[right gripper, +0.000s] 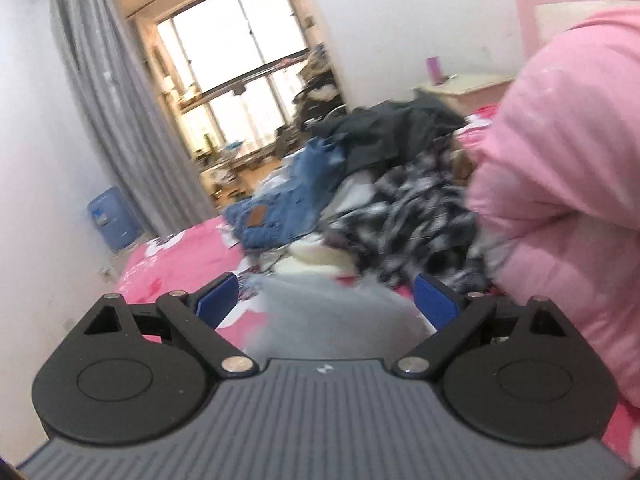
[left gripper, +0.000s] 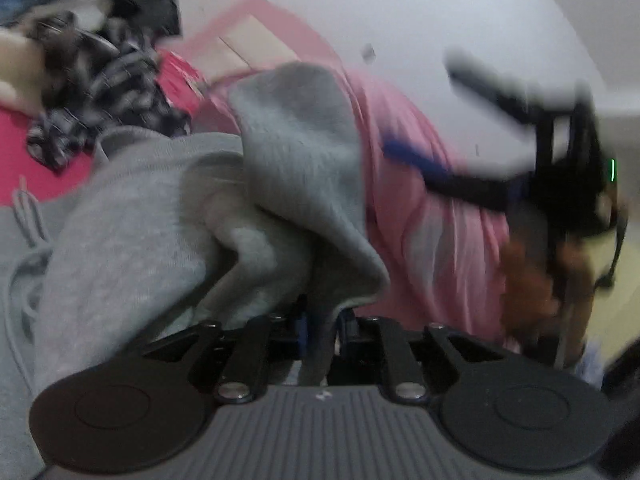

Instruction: Fold clothes

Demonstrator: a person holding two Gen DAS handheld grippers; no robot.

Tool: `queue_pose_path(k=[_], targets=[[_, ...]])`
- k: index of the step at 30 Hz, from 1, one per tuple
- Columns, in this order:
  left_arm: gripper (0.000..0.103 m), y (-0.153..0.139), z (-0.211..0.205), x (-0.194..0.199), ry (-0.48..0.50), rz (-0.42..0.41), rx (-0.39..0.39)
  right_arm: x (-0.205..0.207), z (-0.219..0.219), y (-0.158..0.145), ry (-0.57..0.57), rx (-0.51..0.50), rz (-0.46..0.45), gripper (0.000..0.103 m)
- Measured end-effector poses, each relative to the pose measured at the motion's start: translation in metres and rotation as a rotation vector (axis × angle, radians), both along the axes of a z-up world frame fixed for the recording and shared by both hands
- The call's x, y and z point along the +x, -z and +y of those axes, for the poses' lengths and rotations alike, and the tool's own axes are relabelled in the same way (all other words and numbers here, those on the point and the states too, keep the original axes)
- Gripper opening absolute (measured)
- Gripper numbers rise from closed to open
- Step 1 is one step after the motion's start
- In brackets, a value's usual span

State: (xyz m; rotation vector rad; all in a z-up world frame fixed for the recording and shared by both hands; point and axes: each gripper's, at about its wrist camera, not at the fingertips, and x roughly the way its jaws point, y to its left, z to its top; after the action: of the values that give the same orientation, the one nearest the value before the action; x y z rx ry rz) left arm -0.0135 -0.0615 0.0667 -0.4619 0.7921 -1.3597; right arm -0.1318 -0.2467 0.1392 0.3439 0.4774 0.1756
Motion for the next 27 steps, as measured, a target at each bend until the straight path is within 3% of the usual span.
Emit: queue_pose_path(k=[2,6,8,12,14,16,20,22,24,25,27], targets=[[0.041,0.002,-0.007,-0.004,0.054,0.002,0.031,0.011,0.009,0.005,-0.022,-0.003,-0.005,0.094],[0.044,0.010,-0.010,-0.009,0.094,0.023,0.074,0.045,0.028,0.023,-0.100,0.000,0.052,0.095],[0.051,0.009,-0.003,-0.009,0.094,0.047,0.071,0.066,0.034,0.040,-0.119,-0.010,0.112,0.095],[0.062,0.000,0.030,-0.011,0.074,0.045,0.036,0.094,0.030,0.087,-0.042,-0.127,0.267,0.094],[0.065,-0.003,0.050,-0.008,0.041,0.034,-0.017,0.095,0.020,0.108,0.008,-0.170,0.329,0.094],[0.066,0.000,0.069,0.001,-0.039,0.069,-0.075,0.087,0.008,0.122,0.034,-0.168,0.356,0.095],[0.066,0.005,0.097,0.025,-0.360,0.094,-0.093,0.063,-0.021,0.136,0.060,-0.053,0.402,0.095],[0.065,0.008,0.109,0.032,-0.595,0.093,-0.006,0.057,-0.030,0.138,0.082,-0.050,0.416,0.097],[0.065,0.009,0.119,0.033,-0.798,0.063,0.166,0.051,-0.036,0.138,0.107,-0.085,0.417,0.098],[0.065,0.011,0.122,0.035,-0.866,0.049,0.254,0.049,-0.039,0.138,0.120,-0.102,0.418,0.099],[0.065,0.017,0.125,0.042,-0.893,0.071,0.360,0.045,-0.047,0.139,0.130,-0.084,0.420,0.100]])
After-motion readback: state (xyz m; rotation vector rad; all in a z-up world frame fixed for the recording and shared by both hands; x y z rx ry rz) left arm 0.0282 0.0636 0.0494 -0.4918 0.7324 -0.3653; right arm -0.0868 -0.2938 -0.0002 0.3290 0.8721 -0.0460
